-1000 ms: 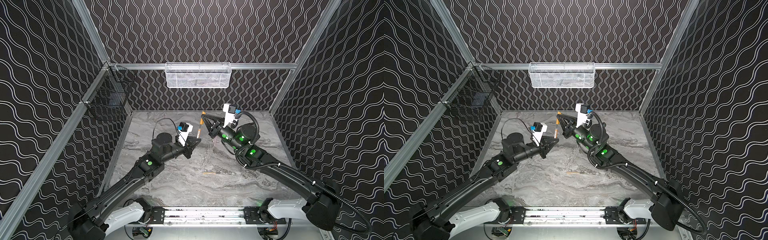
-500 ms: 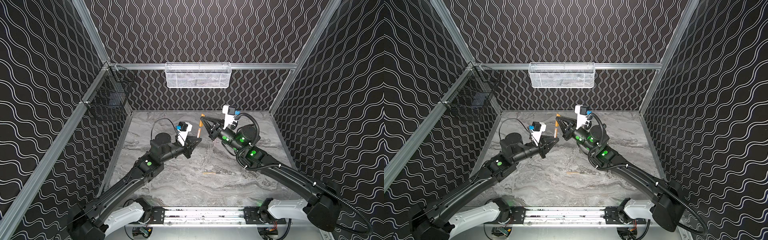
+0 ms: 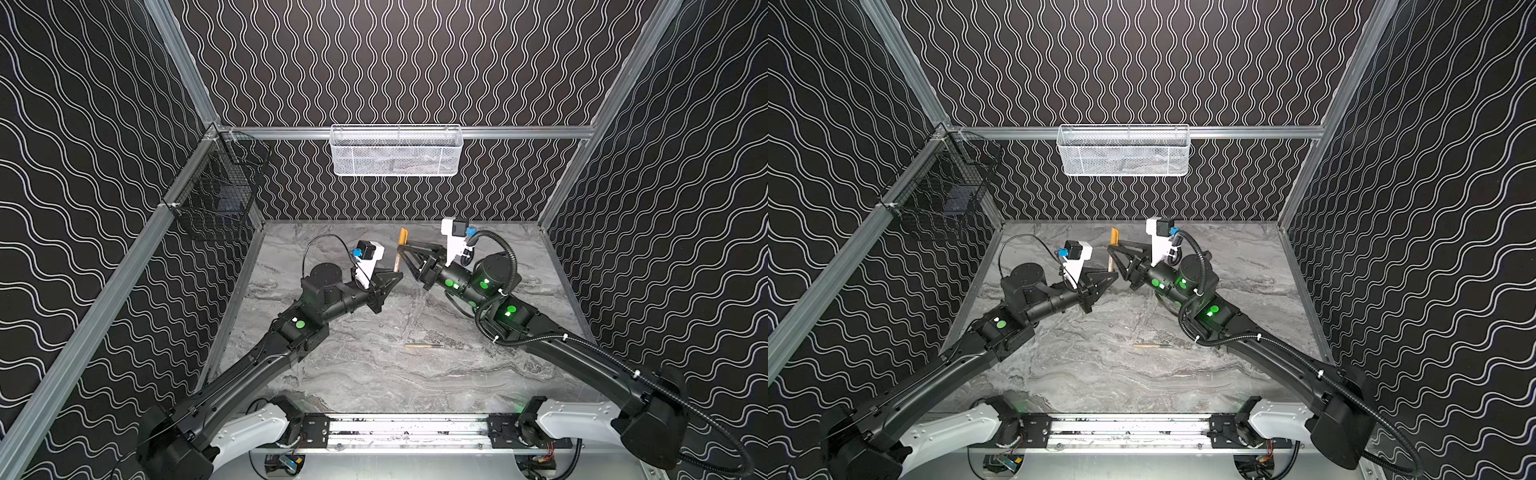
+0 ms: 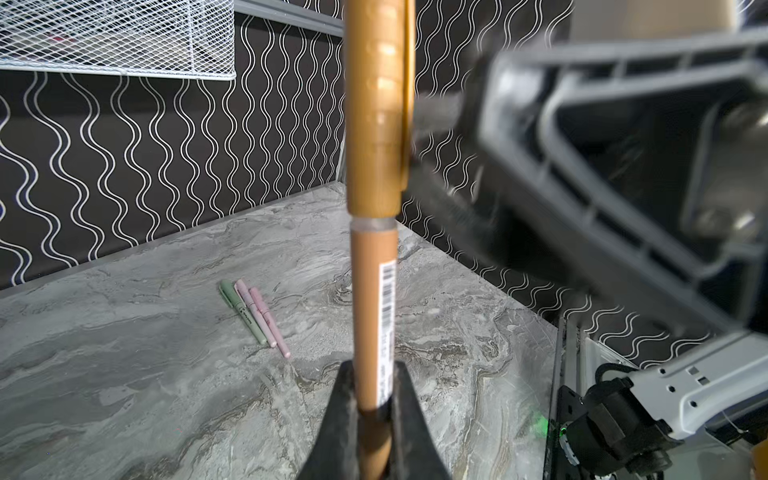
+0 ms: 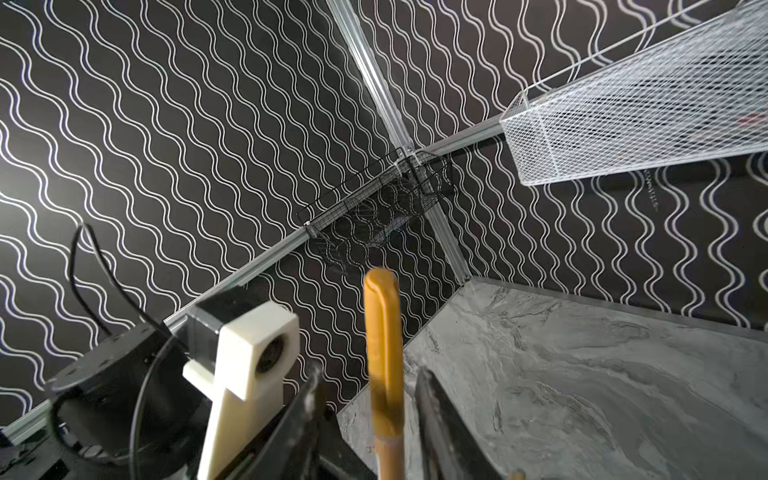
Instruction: Insert the pens into the pen caps
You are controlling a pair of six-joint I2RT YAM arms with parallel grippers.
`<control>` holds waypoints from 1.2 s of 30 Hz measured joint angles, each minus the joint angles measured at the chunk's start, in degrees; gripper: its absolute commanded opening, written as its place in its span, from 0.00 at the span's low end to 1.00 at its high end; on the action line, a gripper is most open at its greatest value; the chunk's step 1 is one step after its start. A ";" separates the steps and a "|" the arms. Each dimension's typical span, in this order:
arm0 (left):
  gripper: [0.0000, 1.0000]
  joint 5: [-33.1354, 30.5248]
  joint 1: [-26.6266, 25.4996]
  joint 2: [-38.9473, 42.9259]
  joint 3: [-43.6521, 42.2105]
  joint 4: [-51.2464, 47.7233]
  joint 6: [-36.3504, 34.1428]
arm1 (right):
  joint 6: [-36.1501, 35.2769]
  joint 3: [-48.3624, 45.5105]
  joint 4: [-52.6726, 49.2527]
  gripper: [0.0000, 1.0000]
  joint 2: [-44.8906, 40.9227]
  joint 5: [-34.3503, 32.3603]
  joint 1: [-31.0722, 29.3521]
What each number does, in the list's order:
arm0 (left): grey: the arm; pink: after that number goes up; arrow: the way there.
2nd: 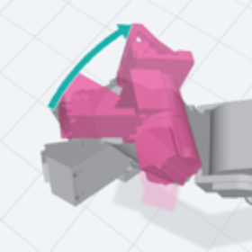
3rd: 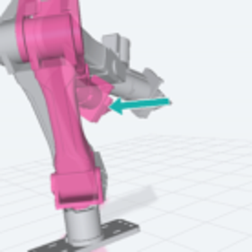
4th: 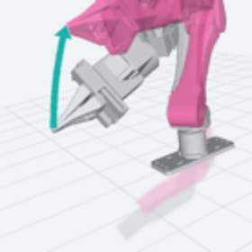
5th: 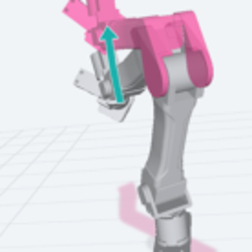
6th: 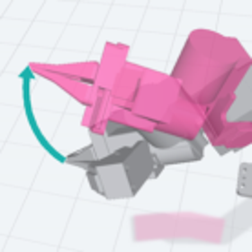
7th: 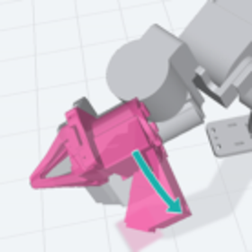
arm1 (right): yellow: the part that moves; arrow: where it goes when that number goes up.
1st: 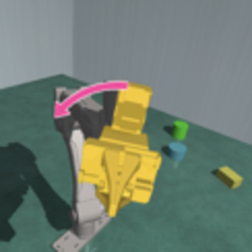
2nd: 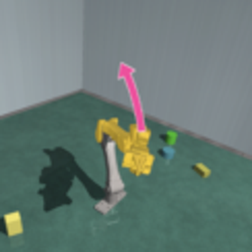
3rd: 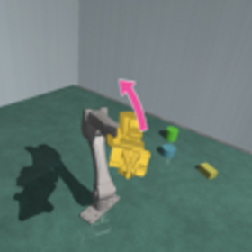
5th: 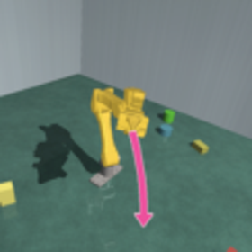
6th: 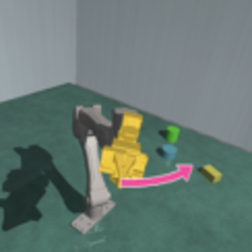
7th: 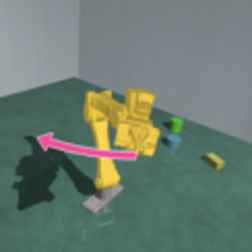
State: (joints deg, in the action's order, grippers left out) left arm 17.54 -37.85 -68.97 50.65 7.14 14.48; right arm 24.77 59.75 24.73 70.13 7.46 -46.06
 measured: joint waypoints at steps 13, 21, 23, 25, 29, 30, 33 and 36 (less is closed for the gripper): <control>0.00 0.55 -0.04 -1.79 -2.82 4.22 -2.91 | -2.84 13.07 -21.53 0.28 0.70 1.14 5.16; 0.00 0.87 -0.09 -1.95 -2.78 5.66 -3.93 | -2.86 15.69 -26.47 0.29 2.21 6.60 6.16; 0.00 0.87 -0.09 -2.03 -2.67 5.62 -3.93 | -2.84 15.30 -25.97 0.29 2.08 7.30 6.29; 0.00 1.01 -0.09 -2.01 -2.67 5.75 -3.93 | -2.67 14.58 -25.27 0.28 1.88 8.07 6.32; 0.00 1.29 -0.09 -2.01 -2.67 5.79 -3.93 | -1.84 14.49 -24.55 0.27 2.43 8.37 6.25; 0.00 1.31 -0.09 -2.01 -2.67 5.77 -3.93 | -1.84 14.62 -24.41 0.26 2.75 8.48 6.25; 0.00 1.33 -0.15 -2.01 -2.60 5.60 -3.93 | -1.84 15.08 -24.26 0.22 3.52 9.07 6.25; 0.00 1.57 -0.15 -2.03 -2.54 5.62 -3.93 | -1.66 15.10 -23.50 0.19 3.74 9.57 6.23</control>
State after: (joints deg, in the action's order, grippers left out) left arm 19.11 -38.00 -71.00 48.12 12.75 10.55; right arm 23.11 74.85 1.23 73.87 17.04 -39.83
